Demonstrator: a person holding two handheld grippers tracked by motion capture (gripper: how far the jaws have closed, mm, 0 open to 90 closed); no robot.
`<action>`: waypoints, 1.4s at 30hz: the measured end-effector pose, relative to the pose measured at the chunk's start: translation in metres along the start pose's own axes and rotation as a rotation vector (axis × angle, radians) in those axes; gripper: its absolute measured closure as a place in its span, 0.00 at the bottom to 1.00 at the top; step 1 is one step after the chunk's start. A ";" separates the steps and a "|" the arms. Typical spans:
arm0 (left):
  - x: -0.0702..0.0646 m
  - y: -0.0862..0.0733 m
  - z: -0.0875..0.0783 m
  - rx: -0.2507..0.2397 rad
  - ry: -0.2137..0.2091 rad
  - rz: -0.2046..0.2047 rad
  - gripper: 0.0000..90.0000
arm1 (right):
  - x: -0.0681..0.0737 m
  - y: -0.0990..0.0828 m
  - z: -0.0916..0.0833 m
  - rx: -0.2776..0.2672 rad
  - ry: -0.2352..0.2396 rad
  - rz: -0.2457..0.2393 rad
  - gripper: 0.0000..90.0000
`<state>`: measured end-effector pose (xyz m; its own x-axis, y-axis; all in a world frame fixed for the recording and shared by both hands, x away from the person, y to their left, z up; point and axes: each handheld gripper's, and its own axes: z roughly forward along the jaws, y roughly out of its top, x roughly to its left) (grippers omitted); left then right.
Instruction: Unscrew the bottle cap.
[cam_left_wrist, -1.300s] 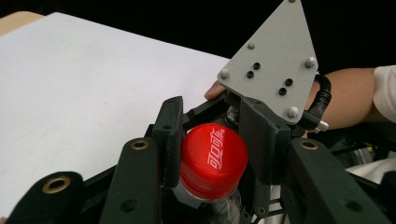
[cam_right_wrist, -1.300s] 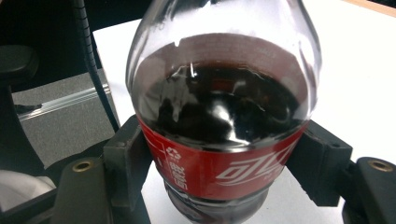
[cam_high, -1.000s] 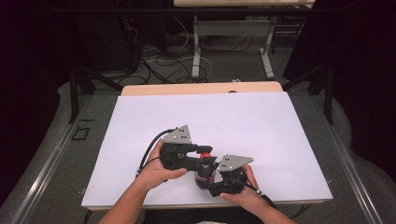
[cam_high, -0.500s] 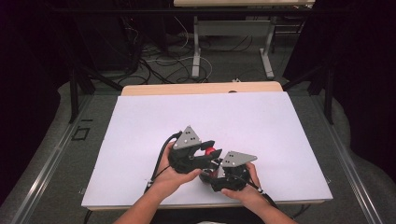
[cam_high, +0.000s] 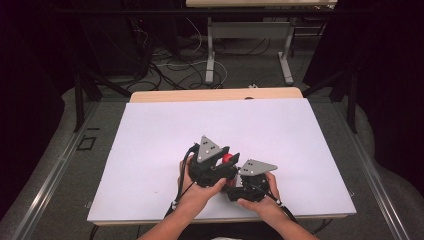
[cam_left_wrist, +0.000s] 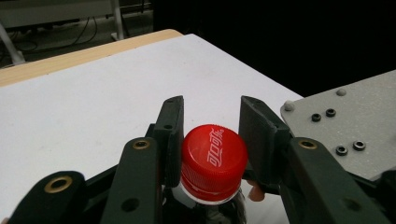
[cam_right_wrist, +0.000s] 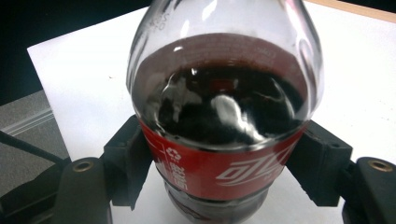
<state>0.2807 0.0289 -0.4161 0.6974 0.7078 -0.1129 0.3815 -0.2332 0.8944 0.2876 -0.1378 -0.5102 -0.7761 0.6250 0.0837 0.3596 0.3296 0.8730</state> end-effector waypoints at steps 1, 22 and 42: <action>0.000 0.000 0.000 0.003 -0.012 0.004 0.68 | 0.000 0.000 0.000 -0.003 0.006 -0.008 0.32; 0.054 0.016 -0.028 0.124 -0.565 0.195 0.41 | 0.015 0.003 0.000 -0.012 0.172 -0.095 0.32; 0.054 0.006 -0.025 0.135 -0.538 0.232 0.68 | 0.018 0.002 0.002 0.001 0.189 -0.101 0.32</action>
<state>0.3057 0.0825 -0.4066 0.9674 0.1995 -0.1563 0.2320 -0.4491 0.8628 0.2749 -0.1247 -0.5077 -0.8915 0.4450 0.0846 0.2755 0.3846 0.8810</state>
